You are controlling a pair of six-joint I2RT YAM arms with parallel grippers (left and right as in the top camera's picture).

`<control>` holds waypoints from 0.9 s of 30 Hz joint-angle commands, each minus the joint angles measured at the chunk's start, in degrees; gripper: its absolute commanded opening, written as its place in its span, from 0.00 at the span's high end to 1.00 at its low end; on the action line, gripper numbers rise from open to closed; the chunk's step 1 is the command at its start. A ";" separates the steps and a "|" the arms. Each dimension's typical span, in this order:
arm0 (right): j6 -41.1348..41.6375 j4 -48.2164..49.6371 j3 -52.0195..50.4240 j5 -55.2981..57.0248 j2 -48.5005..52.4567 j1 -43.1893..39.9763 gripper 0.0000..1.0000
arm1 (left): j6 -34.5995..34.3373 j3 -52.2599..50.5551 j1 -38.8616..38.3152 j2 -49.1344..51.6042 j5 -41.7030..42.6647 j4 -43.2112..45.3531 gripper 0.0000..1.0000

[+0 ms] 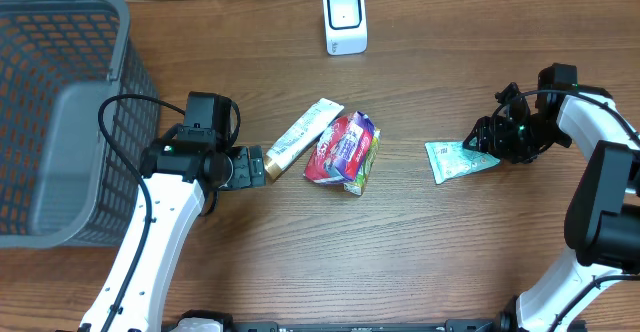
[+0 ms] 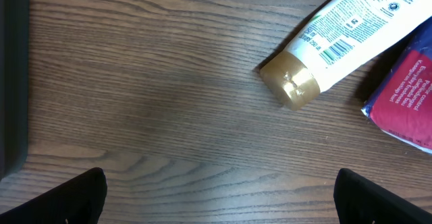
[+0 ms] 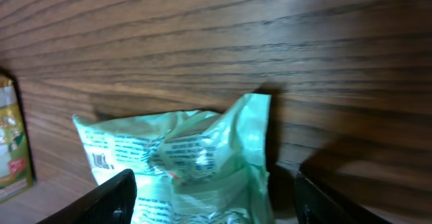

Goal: Scan the item barcode
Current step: 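Lift the mint-green packet and carry it toward the scanner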

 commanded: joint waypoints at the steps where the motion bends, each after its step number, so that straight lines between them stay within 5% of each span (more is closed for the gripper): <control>1: -1.38 -1.44 -0.59 -2.64 3.06 -0.15 0.25 | -0.94 -0.26 -0.37 0.46 -0.52 0.22 0.00; 6: -1.33 -3.48 -0.76 -5.33 3.06 -0.15 0.41 | -0.94 -0.26 -0.37 0.46 -0.52 0.22 0.01; 13: 4.90 -2.36 -0.81 -7.08 3.06 -0.15 0.86 | -0.94 -0.26 -0.37 0.46 -0.52 0.22 0.01; 16: 6.71 -1.11 -0.81 -9.40 3.06 -0.07 0.96 | -0.94 -0.26 -0.37 0.46 -0.52 0.22 0.00; 19: 6.64 0.26 -0.81 -10.84 3.06 0.17 0.96 | -0.94 -0.26 -0.37 0.46 -0.52 0.22 0.00; 23: 6.64 3.32 -0.81 -10.23 3.67 0.17 0.72 | -0.94 -0.26 -0.37 0.46 -0.52 0.22 0.00; 27: 6.64 4.92 -0.81 -10.88 6.16 0.59 0.76 | -0.94 -0.26 -0.37 0.46 -0.52 0.22 0.00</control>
